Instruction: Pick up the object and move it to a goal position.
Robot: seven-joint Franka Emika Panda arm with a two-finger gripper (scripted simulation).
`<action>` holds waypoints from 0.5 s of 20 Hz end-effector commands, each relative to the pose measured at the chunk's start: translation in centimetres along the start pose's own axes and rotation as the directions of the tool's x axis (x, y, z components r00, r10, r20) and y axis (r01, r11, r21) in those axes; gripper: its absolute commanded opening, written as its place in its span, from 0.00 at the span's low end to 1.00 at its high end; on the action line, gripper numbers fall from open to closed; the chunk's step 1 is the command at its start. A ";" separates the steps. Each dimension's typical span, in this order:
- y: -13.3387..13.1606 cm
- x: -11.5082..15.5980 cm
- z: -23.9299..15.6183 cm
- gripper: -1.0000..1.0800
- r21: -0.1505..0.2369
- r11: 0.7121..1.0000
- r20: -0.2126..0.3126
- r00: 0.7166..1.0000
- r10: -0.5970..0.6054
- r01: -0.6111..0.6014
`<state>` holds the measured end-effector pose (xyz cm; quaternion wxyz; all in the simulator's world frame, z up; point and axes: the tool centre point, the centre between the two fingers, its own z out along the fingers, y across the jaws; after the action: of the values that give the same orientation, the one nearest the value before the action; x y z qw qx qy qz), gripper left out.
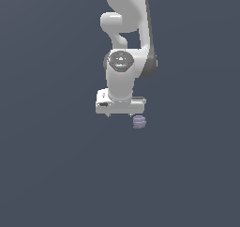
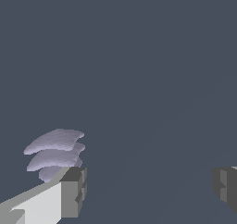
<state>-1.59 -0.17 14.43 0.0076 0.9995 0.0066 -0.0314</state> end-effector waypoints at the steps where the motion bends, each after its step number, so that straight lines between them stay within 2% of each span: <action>1: 0.0 0.0 0.0 0.96 0.000 1.000 0.000 1.000 0.000 0.000; 4: 0.5 -0.1 0.2 0.96 -0.005 1.000 0.005 1.000 0.002 -0.002; 10: 3.1 -0.7 1.2 0.96 -0.030 0.999 0.031 0.999 0.013 -0.013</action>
<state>-2.22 -2.75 13.44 0.0200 0.9988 0.0016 -0.0440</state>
